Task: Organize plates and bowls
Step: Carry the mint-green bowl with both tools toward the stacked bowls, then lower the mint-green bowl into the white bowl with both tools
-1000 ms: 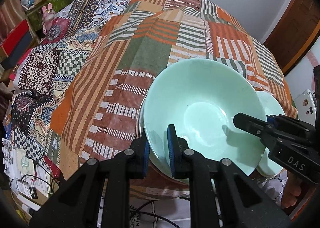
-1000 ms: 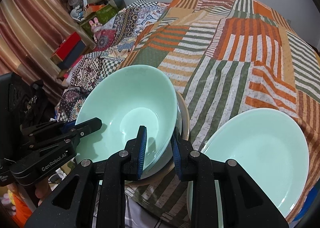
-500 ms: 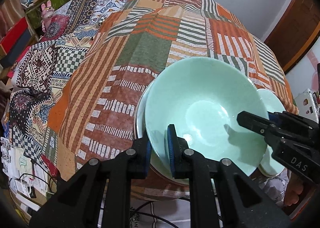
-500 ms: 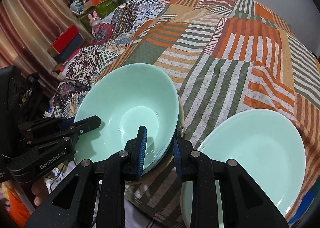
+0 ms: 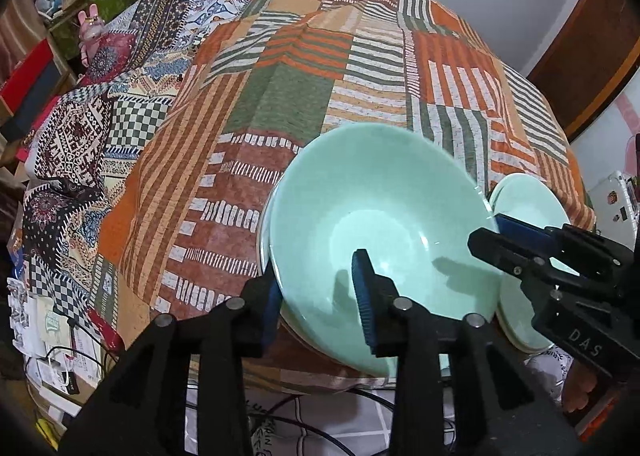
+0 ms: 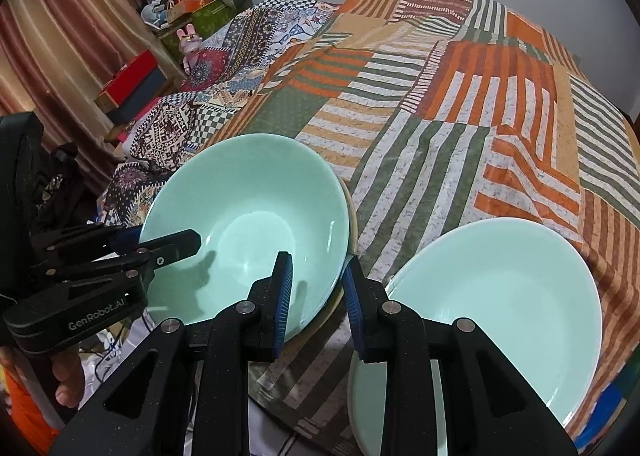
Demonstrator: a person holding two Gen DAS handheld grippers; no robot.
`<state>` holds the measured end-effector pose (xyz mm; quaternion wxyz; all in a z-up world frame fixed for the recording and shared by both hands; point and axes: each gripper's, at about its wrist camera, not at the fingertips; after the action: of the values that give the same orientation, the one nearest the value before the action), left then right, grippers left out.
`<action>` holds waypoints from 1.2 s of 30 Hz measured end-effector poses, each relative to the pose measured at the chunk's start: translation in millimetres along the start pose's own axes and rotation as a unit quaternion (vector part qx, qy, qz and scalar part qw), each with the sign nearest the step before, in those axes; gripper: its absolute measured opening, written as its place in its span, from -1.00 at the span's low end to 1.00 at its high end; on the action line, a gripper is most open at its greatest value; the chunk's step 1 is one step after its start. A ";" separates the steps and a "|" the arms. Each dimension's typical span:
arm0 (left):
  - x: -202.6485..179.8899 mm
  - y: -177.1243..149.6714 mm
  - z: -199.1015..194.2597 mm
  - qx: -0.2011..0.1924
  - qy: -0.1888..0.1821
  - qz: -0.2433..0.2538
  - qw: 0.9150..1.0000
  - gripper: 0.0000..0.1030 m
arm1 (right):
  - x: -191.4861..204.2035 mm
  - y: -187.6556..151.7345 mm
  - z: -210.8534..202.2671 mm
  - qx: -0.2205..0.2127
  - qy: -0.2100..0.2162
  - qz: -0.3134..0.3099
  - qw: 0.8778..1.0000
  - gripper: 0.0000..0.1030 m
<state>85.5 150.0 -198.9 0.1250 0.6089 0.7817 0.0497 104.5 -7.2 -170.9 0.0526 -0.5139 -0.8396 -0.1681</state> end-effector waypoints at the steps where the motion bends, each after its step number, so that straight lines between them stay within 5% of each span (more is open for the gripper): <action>1: -1.7 -0.4 -1.6 -0.001 0.004 0.003 1.000 -0.33 | -1.0 -0.7 -1.0 -0.002 0.004 0.001 1.000 -0.43; 6: -5.1 -1.6 -5.3 -0.007 0.018 0.009 1.000 -0.22 | -0.5 -4.0 -9.1 -0.020 0.004 -0.002 1.000 -0.15; 20: -3.1 -5.5 -27.4 -0.046 0.037 0.024 0.998 -0.14 | -15.0 -13.6 -11.1 -0.012 0.013 0.017 1.000 -0.14; 26: 11.1 -9.5 -50.4 -0.097 0.045 0.008 0.994 0.25 | -17.5 -12.4 -13.6 -0.017 0.013 0.020 1.000 -0.14; 36: 35.7 -11.2 -10.5 -0.040 0.027 -0.019 0.999 0.25 | -9.2 -6.5 -3.1 -0.005 0.018 0.012 1.000 -0.14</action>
<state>64.2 182.4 -196.2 0.1288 0.5869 0.7936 0.0955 102.7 -18.7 -171.8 0.0668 -0.5208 -0.8316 -0.1809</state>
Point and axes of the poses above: each gripper's, at about its wrist camera, not at the fingertips, and z roughly the way its jaws point, x to its left, y to its top, and after that the axes turned 13 degrees about x, right-handed
